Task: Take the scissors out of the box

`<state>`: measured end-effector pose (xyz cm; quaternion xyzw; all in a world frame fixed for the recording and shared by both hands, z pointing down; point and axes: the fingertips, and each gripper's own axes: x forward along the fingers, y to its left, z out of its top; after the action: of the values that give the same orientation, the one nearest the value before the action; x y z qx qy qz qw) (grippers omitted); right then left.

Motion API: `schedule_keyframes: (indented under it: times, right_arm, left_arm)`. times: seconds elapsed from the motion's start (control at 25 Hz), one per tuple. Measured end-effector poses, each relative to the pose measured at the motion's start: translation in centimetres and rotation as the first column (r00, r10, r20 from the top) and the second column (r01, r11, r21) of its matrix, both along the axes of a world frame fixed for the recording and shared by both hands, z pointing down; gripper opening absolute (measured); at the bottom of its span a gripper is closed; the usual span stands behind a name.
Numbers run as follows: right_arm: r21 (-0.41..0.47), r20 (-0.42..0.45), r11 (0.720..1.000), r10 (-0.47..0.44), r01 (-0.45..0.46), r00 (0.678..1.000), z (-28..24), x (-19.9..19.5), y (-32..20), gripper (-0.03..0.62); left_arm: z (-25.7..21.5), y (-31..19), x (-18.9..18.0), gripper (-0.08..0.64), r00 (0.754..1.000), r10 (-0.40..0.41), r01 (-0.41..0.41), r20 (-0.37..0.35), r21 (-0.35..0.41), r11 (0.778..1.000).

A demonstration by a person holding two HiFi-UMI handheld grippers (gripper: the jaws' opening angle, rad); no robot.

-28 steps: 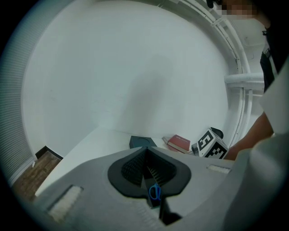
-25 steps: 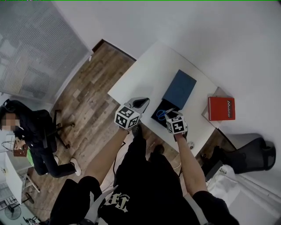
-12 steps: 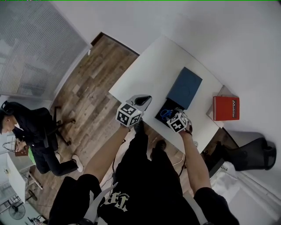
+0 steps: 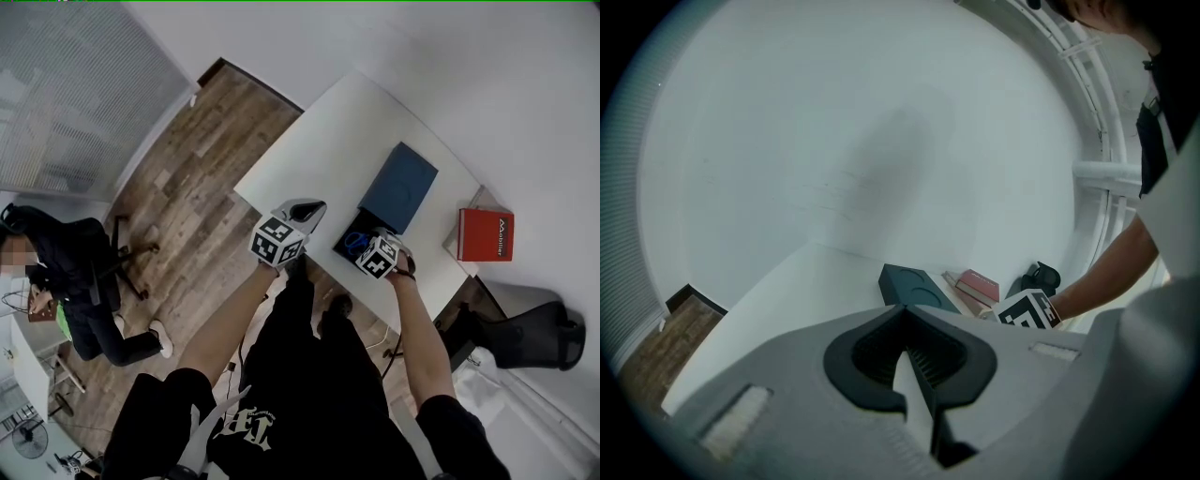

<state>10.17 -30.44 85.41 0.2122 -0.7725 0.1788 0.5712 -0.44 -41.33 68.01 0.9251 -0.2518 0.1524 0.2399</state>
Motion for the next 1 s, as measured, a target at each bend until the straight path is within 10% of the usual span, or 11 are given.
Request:
schedule_keyframes:
  times: [1.0]
  right_arm:
    - [-0.037,-0.003,0.990,-0.135,0.134,0.991,0.1,-1.3,0.6,0.172]
  left_arm:
    - [-0.5,0.9,-2.2,0.002,0.997,-0.080,0.080,0.015,0.007,0.997]
